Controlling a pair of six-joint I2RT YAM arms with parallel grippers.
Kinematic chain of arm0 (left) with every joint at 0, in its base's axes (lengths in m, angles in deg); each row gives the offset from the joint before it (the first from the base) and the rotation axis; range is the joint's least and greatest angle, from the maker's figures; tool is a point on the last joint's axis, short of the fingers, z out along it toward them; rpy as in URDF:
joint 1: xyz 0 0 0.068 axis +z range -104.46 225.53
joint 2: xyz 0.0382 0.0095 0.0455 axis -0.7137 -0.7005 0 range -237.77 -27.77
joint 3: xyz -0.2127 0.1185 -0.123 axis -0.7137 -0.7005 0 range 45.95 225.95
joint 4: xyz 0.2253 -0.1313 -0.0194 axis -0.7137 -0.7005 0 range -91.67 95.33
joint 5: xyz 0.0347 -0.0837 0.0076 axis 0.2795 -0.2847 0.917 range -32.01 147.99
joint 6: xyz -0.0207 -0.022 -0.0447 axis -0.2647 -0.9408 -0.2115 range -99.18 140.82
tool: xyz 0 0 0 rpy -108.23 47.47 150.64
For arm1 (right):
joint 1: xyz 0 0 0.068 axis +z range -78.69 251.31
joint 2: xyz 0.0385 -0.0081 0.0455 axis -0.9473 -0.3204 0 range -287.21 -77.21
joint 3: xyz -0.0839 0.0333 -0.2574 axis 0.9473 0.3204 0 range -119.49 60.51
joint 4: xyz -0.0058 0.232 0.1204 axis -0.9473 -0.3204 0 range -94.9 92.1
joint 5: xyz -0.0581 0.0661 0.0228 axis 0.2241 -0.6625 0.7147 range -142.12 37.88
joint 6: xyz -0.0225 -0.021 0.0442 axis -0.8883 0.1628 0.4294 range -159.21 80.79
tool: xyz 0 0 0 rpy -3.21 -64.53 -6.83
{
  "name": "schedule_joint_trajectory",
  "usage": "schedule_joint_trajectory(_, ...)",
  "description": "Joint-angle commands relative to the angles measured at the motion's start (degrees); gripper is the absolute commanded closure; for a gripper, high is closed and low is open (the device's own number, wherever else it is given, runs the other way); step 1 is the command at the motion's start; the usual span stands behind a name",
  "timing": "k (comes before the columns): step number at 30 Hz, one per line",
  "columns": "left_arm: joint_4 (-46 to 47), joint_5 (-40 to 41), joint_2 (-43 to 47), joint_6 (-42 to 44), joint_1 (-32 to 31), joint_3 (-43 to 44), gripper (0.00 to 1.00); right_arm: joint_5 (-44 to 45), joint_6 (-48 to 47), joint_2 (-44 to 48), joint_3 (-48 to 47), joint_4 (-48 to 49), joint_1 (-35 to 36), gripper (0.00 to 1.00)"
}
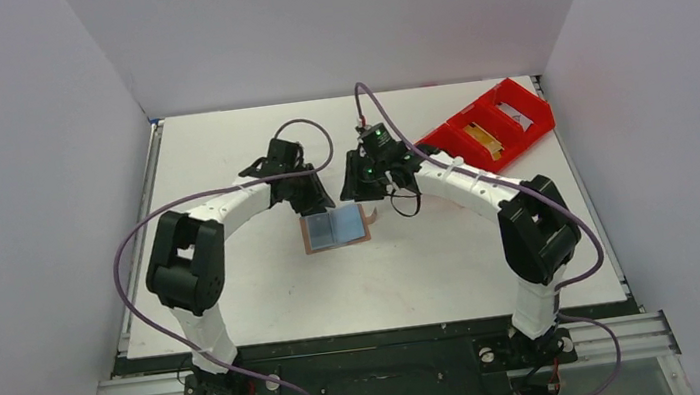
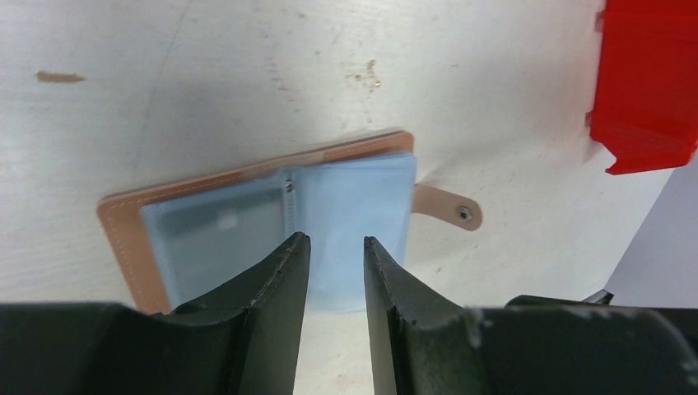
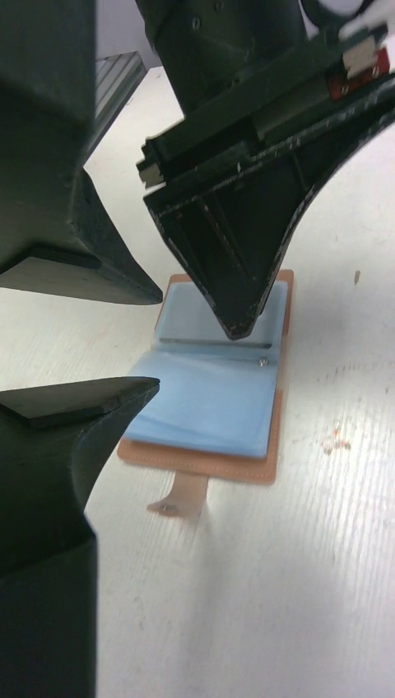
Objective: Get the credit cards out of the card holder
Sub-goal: Remove the credit card from the card holder.
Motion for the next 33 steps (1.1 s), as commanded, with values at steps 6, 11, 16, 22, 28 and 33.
schedule_joint_trajectory(6,-0.8,1.6,7.7,1.5,6.0,-8.0,0.72,-0.2,-1.0,-9.2,-10.6,-2.2,5.1,0.65)
schedule_joint_trajectory(11,-1.4,1.8,10.5,2.0,7.6,-11.1,0.72,0.9,-2.7,-14.2,-13.3,-3.5,6.4,0.60)
schedule_joint_trajectory(16,-1.5,2.0,12.4,2.3,9.2,-13.4,0.72,3.0,-4.1,-17.9,-16.5,-5.5,7.5,0.58)
schedule_joint_trajectory(22,-1.5,1.5,13.1,2.7,10.5,-14.2,0.73,5.8,-5.4,-22.1,-19.6,-7.9,9.1,0.56)
schedule_joint_trajectory(28,-1.6,1.2,13.2,2.9,10.6,-14.2,0.73,8.0,-6.4,-24.2,-21.7,-9.6,10.3,0.55)
schedule_joint_trajectory(33,-1.2,0.8,13.0,2.7,10.6,-14.8,0.73,7.7,-6.6,-25.5,-20.9,-10.2,10.6,0.57)
